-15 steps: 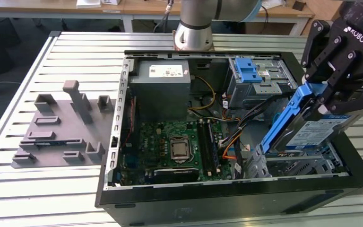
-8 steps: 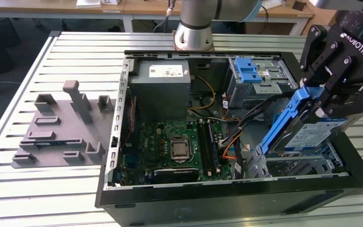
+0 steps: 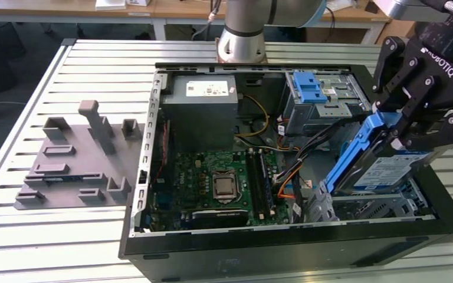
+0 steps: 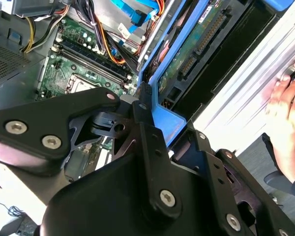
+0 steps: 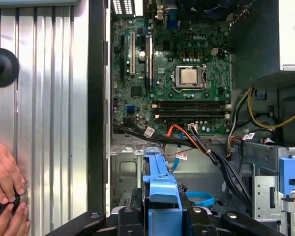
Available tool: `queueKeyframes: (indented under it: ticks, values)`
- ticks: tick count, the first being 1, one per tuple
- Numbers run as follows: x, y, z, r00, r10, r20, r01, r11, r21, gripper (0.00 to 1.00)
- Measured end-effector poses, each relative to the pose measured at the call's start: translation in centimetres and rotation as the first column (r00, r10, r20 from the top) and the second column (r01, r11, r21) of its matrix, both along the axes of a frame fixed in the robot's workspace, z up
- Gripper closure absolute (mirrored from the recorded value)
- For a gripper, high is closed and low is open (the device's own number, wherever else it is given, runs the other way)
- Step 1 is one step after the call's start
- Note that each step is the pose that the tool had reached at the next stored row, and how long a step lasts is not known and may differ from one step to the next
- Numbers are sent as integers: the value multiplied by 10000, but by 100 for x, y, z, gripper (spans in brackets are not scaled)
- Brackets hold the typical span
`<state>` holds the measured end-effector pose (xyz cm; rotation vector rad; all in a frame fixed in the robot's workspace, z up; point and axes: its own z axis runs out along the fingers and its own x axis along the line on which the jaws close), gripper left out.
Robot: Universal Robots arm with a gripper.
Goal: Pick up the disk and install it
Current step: 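Insert the disk into the insertion slot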
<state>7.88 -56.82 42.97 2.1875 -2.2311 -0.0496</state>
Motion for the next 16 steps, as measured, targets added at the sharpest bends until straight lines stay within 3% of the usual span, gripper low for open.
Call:
queueKeyframes:
  ticks: [16]
  values:
    - [0,-1,-85,10000,0,0,0,10000,0,64]
